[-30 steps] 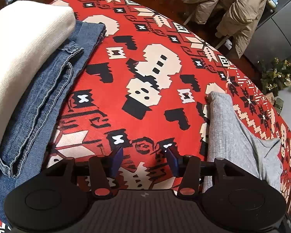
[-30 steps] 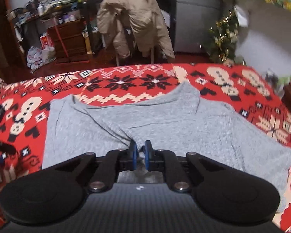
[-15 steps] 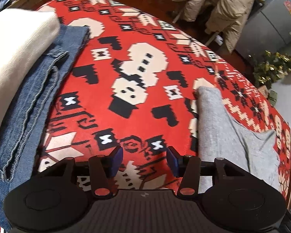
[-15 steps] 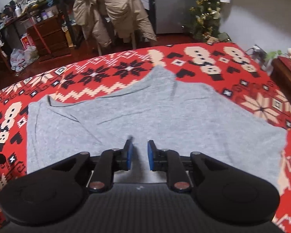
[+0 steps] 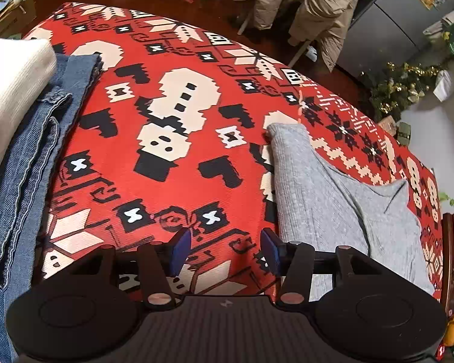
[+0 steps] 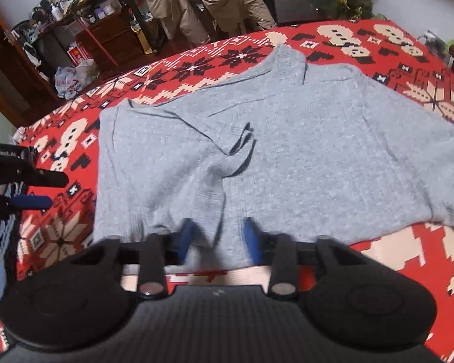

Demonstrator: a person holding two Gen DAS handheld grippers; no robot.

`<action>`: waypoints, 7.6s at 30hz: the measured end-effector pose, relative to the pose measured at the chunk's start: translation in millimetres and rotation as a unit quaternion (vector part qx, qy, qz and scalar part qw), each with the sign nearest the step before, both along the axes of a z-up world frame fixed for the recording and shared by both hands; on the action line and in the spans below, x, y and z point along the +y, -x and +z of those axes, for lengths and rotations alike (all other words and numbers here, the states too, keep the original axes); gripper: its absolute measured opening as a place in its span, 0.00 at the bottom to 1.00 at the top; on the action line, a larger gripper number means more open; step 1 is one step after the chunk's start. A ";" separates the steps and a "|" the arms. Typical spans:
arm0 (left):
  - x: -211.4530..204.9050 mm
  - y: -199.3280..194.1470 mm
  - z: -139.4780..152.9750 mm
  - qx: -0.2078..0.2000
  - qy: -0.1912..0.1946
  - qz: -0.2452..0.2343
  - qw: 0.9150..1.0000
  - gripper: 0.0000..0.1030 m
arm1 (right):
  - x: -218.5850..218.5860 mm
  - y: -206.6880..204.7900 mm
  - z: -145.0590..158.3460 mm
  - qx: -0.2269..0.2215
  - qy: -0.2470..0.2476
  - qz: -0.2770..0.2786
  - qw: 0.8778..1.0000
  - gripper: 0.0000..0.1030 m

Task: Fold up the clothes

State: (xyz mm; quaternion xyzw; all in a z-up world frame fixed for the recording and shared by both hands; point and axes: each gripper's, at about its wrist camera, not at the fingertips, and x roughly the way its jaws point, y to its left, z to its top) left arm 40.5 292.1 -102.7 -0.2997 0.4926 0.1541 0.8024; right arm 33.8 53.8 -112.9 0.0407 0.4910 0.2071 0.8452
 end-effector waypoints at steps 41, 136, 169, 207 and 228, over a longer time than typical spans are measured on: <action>-61.8 20.0 6.7 -0.038 -0.038 -0.135 0.989 0.33 | -20.0 2.8 0.7 0.012 -0.026 0.009 1.000 0.10; 32.3 21.0 -48.8 -0.146 0.287 0.152 0.935 0.08 | 172.2 -95.6 5.3 -0.048 -0.004 0.192 0.980 0.04; 23.0 3.8 -38.0 -0.064 0.224 0.069 0.970 0.08 | 89.0 -18.0 4.3 0.019 -0.022 0.146 0.989 0.09; -46.8 -19.3 -34.7 0.000 0.175 -0.101 0.979 0.08 | 17.7 28.6 1.1 -0.038 -0.021 0.102 0.994 0.23; -67.2 5.1 -40.5 0.036 0.157 -0.125 0.979 0.04 | 6.4 21.0 -2.3 -0.046 -0.014 0.087 0.995 0.03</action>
